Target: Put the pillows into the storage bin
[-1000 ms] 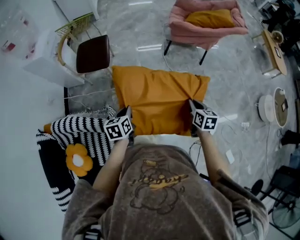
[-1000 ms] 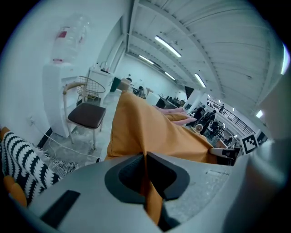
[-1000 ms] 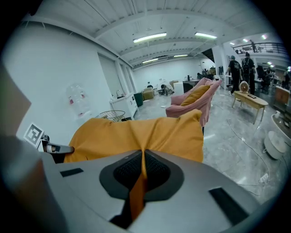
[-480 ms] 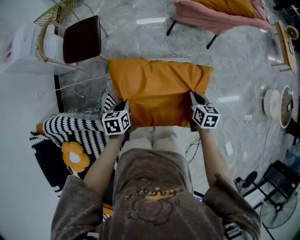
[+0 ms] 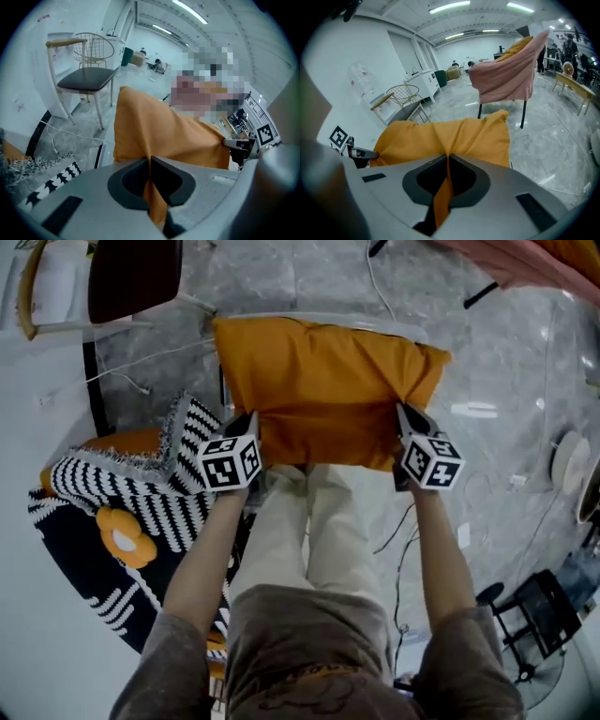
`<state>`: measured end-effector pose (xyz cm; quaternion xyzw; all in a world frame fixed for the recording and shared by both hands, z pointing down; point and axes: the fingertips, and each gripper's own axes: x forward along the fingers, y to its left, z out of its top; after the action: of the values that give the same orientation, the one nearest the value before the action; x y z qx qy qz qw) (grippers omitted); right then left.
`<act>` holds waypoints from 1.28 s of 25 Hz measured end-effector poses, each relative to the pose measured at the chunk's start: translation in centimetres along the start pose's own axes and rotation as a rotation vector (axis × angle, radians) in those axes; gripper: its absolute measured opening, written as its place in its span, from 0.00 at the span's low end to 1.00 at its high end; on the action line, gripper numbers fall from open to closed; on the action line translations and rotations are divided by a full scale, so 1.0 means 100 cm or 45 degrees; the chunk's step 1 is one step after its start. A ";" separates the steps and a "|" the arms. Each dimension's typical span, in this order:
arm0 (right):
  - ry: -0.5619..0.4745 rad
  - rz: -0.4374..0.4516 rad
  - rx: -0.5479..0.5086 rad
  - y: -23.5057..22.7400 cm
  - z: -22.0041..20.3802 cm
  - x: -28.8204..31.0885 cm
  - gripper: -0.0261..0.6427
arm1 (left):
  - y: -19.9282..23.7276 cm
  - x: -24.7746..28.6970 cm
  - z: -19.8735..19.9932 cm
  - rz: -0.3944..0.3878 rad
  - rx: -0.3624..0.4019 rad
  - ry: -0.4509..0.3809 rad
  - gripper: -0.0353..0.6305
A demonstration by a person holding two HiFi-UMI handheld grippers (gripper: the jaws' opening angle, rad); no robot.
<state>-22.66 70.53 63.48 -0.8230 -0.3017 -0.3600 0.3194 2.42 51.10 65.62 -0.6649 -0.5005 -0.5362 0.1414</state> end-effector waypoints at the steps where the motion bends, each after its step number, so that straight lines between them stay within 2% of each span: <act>1: 0.019 -0.002 0.004 -0.005 -0.007 0.012 0.06 | 0.005 0.013 -0.005 0.001 -0.012 0.011 0.07; 7: 0.151 -0.022 0.013 -0.032 -0.044 0.066 0.06 | 0.022 0.066 -0.027 0.041 -0.077 0.061 0.07; 12: 0.157 -0.037 0.040 -0.034 -0.045 0.090 0.10 | 0.044 0.078 -0.029 0.112 -0.140 0.062 0.07; 13: 0.141 -0.067 0.045 -0.038 -0.041 0.091 0.14 | 0.048 0.077 -0.029 0.136 -0.141 0.053 0.10; 14: 0.116 -0.095 0.052 -0.042 -0.035 0.090 0.18 | 0.051 0.076 -0.028 0.156 -0.134 0.038 0.18; 15: 0.088 -0.105 0.064 -0.044 -0.028 0.088 0.22 | 0.051 0.074 -0.025 0.166 -0.119 0.015 0.33; 17: 0.047 -0.087 0.083 -0.042 -0.018 0.087 0.51 | 0.049 0.069 -0.018 0.164 -0.074 -0.044 0.49; 20: 0.042 -0.045 0.050 -0.031 -0.016 0.084 0.55 | 0.039 0.058 -0.012 0.147 -0.014 -0.092 0.54; 25: 0.023 0.067 -0.020 0.015 0.007 0.052 0.55 | 0.004 0.015 0.012 0.082 0.035 -0.174 0.55; 29: 0.002 0.151 -0.057 0.064 0.032 -0.005 0.56 | -0.037 -0.055 0.039 0.016 0.059 -0.223 0.55; 32: -0.061 0.224 -0.045 0.097 0.066 -0.052 0.55 | -0.070 -0.114 0.076 -0.021 0.075 -0.317 0.55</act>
<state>-15.88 68.06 52.80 -0.8603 -0.2293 -0.3160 0.3279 1.89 53.93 50.47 -0.7177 -0.5352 -0.4356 0.0931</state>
